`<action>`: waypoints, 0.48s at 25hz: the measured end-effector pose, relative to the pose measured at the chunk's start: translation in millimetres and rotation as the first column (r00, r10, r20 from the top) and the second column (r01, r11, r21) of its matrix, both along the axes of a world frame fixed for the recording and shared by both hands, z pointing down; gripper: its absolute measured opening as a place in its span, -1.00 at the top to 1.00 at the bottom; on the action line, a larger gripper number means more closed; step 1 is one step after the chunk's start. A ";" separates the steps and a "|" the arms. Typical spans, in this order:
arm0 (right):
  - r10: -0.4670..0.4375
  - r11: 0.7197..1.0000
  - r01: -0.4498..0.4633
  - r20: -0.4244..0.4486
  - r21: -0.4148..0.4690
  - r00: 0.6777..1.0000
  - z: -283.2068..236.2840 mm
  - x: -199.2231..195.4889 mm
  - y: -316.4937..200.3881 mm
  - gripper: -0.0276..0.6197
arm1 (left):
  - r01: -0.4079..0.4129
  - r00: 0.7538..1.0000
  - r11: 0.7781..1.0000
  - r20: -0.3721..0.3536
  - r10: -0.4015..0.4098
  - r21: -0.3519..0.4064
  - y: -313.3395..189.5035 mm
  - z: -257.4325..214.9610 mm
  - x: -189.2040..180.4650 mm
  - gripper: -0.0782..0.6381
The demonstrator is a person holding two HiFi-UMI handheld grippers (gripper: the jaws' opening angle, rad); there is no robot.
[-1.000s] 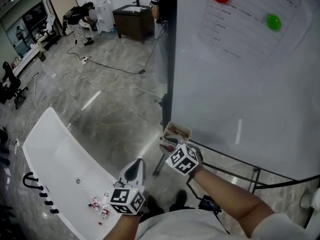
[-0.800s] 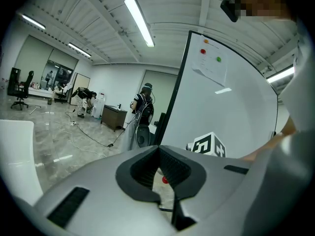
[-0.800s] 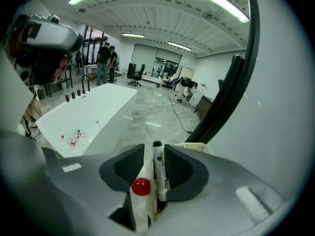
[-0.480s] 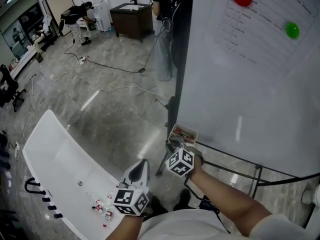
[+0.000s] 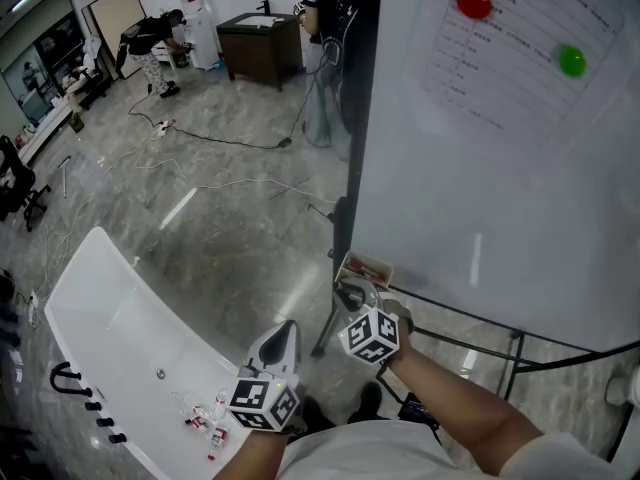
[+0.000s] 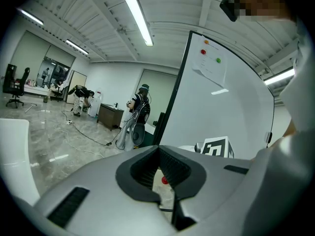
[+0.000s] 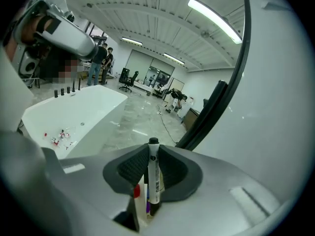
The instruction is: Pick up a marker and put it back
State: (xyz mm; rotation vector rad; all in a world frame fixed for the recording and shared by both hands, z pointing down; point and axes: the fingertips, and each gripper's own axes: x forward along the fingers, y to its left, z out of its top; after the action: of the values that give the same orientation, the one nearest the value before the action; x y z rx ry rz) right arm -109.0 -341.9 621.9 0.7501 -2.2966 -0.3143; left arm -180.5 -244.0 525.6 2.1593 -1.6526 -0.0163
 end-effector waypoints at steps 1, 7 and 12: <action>0.001 1.000 -0.001 0.019 0.004 1.000 -5.7 2.6 0.7 0.71 | -0.003 1.000 1.000 0.000 0.003 0.004 -0.5 -1.8 1.8 0.77; 0.056 0.998 -0.054 0.239 -0.016 0.969 -63.7 27.4 6.7 0.71 | -0.036 0.999 0.999 0.005 0.036 0.039 -5.9 -18.9 16.9 0.77; 0.152 0.988 -0.128 0.444 -0.083 0.883 -118.9 56.7 7.8 0.71 | -0.076 0.997 0.993 0.013 0.075 0.089 -17.2 -40.9 35.7 0.77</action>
State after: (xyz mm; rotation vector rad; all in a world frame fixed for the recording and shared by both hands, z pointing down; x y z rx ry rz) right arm -52.3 -334.1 503.0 1.0453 -2.6479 -0.0088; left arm -144.9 -261.2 484.7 2.2900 -1.6031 -0.0584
